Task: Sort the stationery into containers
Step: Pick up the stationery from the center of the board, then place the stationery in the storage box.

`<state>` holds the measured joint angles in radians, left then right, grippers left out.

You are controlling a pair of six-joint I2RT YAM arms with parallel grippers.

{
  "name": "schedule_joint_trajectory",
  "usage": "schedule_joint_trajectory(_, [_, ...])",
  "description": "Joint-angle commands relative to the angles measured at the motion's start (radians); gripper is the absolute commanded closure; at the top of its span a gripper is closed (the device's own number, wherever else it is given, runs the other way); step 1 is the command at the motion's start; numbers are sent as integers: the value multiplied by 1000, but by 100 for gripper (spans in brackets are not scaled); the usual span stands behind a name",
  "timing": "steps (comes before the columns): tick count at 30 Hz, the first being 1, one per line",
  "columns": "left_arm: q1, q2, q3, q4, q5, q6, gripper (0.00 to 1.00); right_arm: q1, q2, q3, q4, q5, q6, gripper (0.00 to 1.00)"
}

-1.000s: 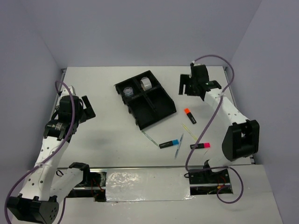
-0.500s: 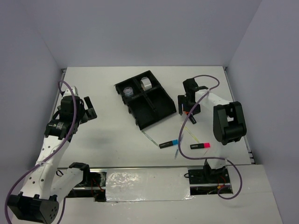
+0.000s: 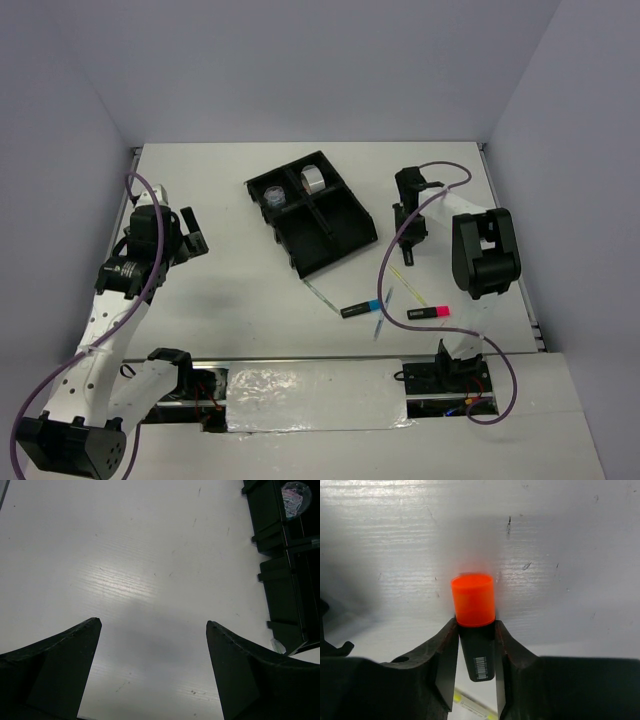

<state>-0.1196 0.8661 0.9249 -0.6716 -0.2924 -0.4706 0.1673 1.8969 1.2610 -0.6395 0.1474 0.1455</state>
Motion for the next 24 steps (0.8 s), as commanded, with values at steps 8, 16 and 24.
schedule_joint_trajectory(8, [6, -6, -1, 41, -2, 15, 1, 23, -199, 64, 3, -17, -1, 84])
schedule_joint_trajectory(16, [6, -10, -1, 40, -10, 13, 1, 210, -148, 267, -38, -106, -50, 80])
schedule_joint_trajectory(24, [6, -16, -3, 38, -16, 13, 1, 313, 74, 509, -60, -75, -18, 71])
